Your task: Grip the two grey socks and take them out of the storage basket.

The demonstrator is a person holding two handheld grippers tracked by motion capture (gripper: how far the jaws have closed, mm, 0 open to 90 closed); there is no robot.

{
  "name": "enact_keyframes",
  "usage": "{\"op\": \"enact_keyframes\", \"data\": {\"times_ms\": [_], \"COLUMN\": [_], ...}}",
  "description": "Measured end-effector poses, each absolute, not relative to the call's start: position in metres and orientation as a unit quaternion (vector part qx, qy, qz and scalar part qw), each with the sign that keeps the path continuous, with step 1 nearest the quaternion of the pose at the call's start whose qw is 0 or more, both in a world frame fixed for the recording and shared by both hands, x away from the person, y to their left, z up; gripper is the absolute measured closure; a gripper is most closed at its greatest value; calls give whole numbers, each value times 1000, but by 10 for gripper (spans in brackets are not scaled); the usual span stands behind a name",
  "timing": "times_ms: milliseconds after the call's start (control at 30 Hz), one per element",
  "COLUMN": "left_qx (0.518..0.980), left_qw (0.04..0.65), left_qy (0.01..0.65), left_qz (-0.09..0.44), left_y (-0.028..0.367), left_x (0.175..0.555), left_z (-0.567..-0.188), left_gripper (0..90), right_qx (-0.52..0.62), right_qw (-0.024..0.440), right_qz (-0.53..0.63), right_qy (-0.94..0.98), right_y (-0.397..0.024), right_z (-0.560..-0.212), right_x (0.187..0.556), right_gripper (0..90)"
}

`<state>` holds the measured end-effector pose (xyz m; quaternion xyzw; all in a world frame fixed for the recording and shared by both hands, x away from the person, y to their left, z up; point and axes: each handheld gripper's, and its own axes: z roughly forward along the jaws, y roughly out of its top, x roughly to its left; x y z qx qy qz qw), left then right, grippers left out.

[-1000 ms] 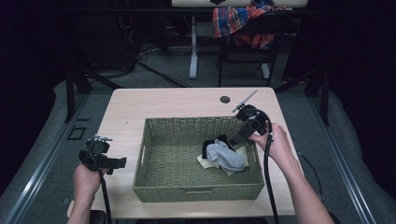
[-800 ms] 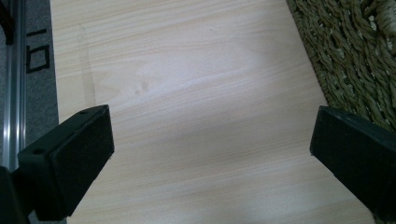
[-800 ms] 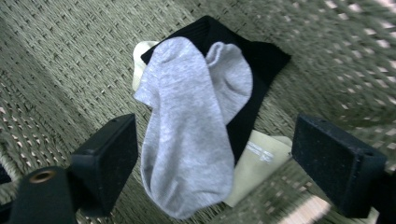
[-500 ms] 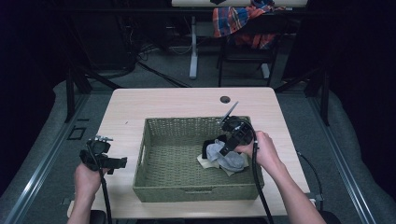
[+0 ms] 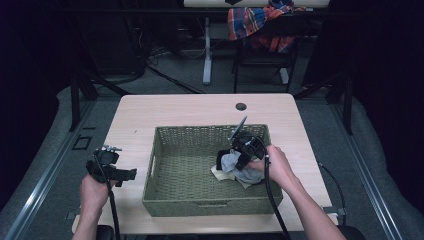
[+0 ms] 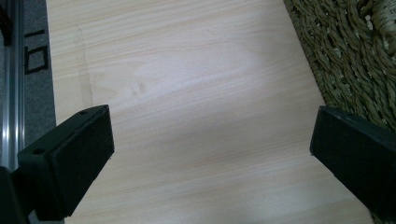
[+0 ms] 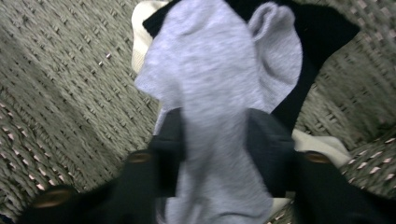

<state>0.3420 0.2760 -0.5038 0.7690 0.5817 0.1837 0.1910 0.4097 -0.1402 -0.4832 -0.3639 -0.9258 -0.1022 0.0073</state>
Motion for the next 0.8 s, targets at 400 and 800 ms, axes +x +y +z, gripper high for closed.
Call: {"op": "enact_keyframes", "data": {"times_ms": [400,800], "left_qx": [770,772], "left_qw": [188,187], "left_qy": [580,579], "left_qz": [185,185], "left_y": [275,274], "left_x": [342,342], "left_z": [-504,-504], "left_gripper": [0,0], "right_qx": [-360,-362], "right_qw": [4,-14], "right_qz": [-127,-157], "right_qy": [-924,-919], "right_y": [-153,-165], "right_z": [-460,-433], "right_x": [409,405], "right_gripper": [829,845]}}
